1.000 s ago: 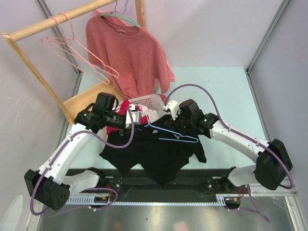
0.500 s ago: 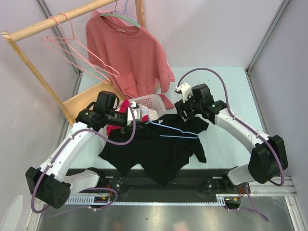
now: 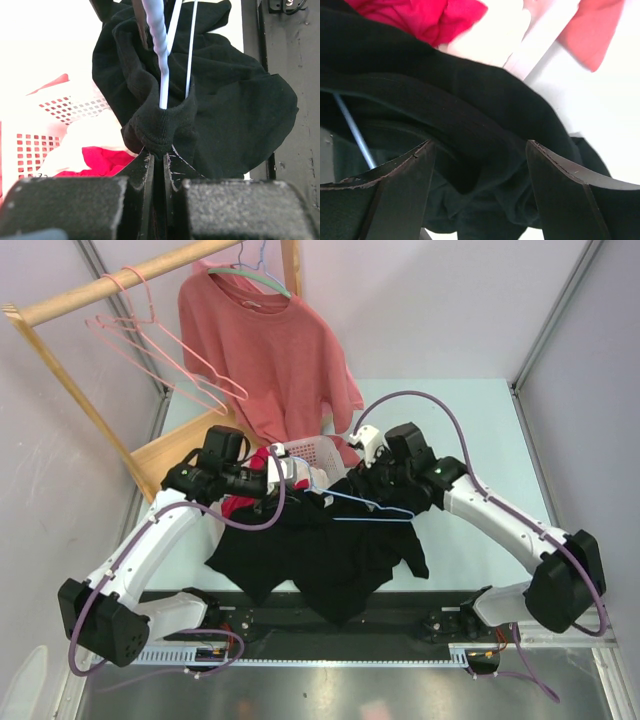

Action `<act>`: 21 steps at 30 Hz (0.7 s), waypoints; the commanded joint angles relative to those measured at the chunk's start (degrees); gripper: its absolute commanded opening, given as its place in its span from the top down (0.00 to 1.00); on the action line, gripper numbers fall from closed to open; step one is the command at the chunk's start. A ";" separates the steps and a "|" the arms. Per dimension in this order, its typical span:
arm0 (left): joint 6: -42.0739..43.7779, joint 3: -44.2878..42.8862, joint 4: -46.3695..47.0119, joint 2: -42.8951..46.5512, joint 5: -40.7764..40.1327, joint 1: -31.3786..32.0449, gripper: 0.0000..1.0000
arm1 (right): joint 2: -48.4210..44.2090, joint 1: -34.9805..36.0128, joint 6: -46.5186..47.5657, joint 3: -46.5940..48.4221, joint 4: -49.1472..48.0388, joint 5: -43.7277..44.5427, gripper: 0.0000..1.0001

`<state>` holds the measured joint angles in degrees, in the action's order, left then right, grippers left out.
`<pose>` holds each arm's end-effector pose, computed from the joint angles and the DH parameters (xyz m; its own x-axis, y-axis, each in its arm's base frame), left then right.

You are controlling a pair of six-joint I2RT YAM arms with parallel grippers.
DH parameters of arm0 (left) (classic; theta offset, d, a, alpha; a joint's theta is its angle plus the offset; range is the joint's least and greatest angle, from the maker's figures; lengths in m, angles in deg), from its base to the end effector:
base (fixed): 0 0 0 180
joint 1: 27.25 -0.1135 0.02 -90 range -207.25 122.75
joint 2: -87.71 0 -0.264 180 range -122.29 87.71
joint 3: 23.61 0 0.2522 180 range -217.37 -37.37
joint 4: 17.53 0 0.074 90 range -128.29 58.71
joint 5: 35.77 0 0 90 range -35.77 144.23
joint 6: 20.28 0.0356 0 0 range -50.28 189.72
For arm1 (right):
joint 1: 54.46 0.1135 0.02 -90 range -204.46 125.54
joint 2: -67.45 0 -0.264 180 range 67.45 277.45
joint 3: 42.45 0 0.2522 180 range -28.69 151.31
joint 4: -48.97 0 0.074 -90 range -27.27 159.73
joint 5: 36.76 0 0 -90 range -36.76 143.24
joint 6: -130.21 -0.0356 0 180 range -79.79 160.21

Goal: Place the t-shirt on the hanger

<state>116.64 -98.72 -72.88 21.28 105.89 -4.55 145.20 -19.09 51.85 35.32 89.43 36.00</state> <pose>0.2011 -0.1144 0.3236 0.0792 0.4580 -0.8854 0.9928 0.0440 0.1115 0.2372 0.1813 0.3015 -0.3694 -0.4985 -0.7842 -0.8283 0.5591 0.0347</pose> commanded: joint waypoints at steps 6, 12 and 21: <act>-2.97 -2.03 2.47 2.10 1.78 -3.88 1.00 | 4.60 -8.45 1.89 -3.45 0.98 5.03 0.51; -7.97 2.88 12.38 6.92 -5.93 -5.38 1.00 | 3.28 -13.40 2.42 -1.61 5.03 -0.07 1.00; 1.77 5.62 9.41 6.41 -17.72 -5.38 1.00 | -0.15 -19.46 3.91 0.24 10.04 -3.41 1.00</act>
<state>112.79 -93.19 -63.26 27.57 95.40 -8.90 147.61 -34.61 53.47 32.56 94.94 30.80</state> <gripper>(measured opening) 0.092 0.018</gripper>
